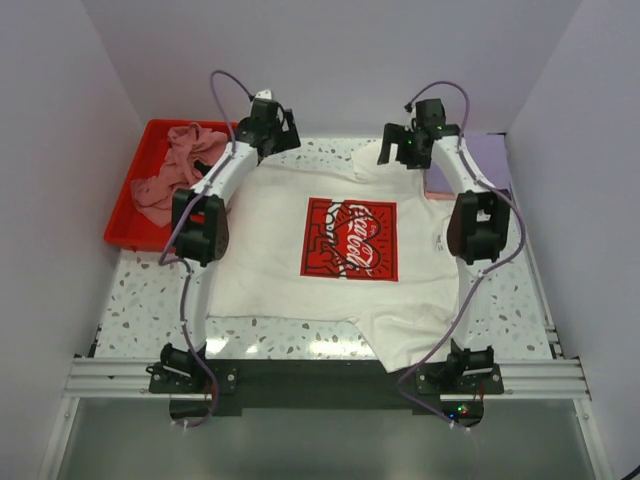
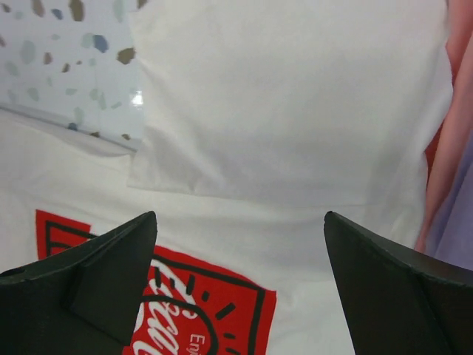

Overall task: Fold and stack the t-shirts
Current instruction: Flatten the tshirt out

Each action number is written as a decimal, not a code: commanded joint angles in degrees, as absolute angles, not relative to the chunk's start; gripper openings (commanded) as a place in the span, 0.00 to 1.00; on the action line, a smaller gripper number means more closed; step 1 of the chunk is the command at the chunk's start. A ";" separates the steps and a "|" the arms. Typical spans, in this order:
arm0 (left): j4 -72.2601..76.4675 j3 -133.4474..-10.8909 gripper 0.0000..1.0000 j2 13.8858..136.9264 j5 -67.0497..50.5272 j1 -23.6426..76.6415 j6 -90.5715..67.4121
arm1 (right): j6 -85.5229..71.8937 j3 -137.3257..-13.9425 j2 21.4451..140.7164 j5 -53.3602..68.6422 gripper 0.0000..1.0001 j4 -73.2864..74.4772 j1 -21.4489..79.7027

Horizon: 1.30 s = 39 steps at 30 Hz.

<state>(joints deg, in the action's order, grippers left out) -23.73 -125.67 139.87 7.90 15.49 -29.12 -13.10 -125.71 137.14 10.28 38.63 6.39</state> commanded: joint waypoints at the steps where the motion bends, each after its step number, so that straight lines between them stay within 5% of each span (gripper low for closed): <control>1: -22.67 -123.68 1.00 124.39 9.83 19.33 -25.24 | -10.81 -121.67 120.71 12.13 0.99 38.59 8.52; 7: -20.49 -85.36 1.00 93.51 16.61 25.04 -29.85 | -16.95 -82.98 90.96 7.47 0.99 26.91 11.34; 13: -20.72 -49.11 1.00 69.99 17.66 30.22 -46.36 | -24.95 -59.09 71.74 5.10 0.99 17.94 11.16; 23: -42.43 -29.63 1.00 47.65 24.32 38.58 -70.20 | -27.60 -50.98 67.06 9.14 0.99 18.46 11.07; 31: -50.01 -27.95 1.00 52.02 32.52 37.62 -81.39 | -26.28 -50.45 67.32 10.03 0.99 18.10 11.07; 39: -37.71 -22.94 0.93 57.65 26.54 21.18 -69.78 | -24.70 -50.10 65.83 8.62 0.99 19.95 10.90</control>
<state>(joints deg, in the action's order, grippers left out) -42.74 -24.86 56.62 27.83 23.79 -72.75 -26.00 -50.11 67.88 9.54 20.47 11.14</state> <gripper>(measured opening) 0.942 0.987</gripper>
